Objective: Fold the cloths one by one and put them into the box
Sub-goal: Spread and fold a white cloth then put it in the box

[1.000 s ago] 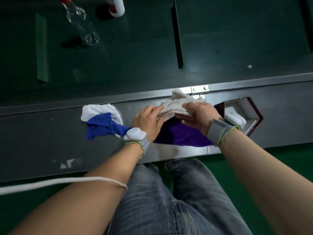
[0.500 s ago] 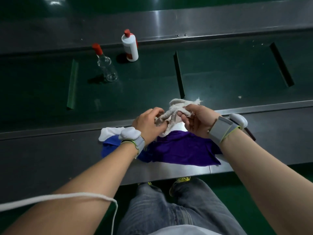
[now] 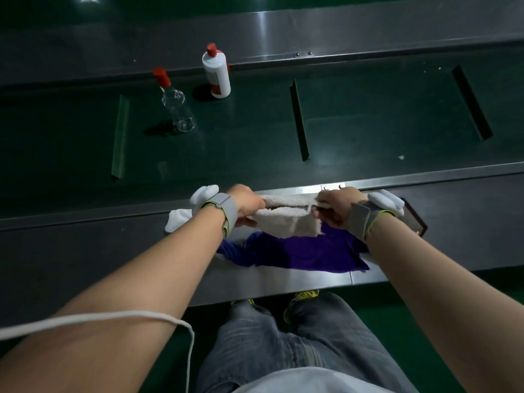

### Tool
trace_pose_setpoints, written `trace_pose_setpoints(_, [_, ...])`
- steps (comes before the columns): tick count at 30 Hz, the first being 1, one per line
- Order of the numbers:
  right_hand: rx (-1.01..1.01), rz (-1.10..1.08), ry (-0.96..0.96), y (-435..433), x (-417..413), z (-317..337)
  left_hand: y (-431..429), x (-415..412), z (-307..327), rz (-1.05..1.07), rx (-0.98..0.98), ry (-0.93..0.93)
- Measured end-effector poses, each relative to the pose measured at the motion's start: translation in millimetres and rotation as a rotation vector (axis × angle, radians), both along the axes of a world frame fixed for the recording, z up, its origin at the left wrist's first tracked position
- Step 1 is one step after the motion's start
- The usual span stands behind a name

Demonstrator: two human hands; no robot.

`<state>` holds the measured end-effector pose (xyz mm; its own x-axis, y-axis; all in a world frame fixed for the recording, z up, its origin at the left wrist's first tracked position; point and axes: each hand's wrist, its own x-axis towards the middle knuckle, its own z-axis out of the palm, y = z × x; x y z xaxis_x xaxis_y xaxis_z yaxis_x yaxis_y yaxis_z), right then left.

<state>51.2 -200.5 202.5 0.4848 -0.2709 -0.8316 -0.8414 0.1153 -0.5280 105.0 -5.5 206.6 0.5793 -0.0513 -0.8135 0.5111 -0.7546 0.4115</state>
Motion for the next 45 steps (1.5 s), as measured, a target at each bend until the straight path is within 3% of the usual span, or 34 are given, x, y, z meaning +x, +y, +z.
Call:
trace_pose_setpoints(2, [0.006, 0.004, 0.018, -1.9, 0.8, -3.5, -1.8, 4.3, -1.7, -0.080, 0.045, -0.030])
trace_pose_setpoints(6, [0.067, -0.018, 0.056, -0.2, 0.6, -10.6, -4.9, 10.7, 0.3, -0.370, 0.330, -0.259])
trace_pose_setpoints(11, [0.068, -0.028, 0.068, 0.5, 0.8, -16.4, -11.9, 12.1, 5.5, -0.461, 0.351, -0.283])
trace_pose_setpoints(16, [0.050, -0.066, 0.048, -2.2, 5.1, -20.1, -12.0, 12.8, 1.2, -0.374, 0.280, -0.246])
trace_pose_setpoints(20, [-0.004, -0.079, 0.022, -7.9, 15.0, -26.9, -9.5, 19.5, -4.2, -0.126, 0.159, -0.491])
trace_pose_setpoints(26, [-0.117, -0.163, -0.077, -13.2, 9.0, -36.0, -6.9, -2.9, -27.8, -0.026, -0.068, -0.749])
trace_pose_setpoints(30, [-0.170, -0.188, -0.005, -6.0, -31.1, -79.8, -1.0, -53.7, -78.6, 0.044, -0.069, -0.585])
trace_pose_setpoints(37, [0.082, 0.015, 0.457, -5.8, -120.7, -186.5, 17.1, -138.7, -171.6, 0.008, 0.019, -0.190])
trace_pose_setpoints(41, [-0.208, -0.194, 0.281, 0.8, -119.9, -193.3, 14.7, -130.4, -175.0, 0.028, 0.009, -0.211])
trace_pose_setpoints(45, [-0.106, -0.278, 0.098, -1.7, -94.1, -188.0, -1.6, -94.3, -186.3, 0.087, 0.087, -0.313])
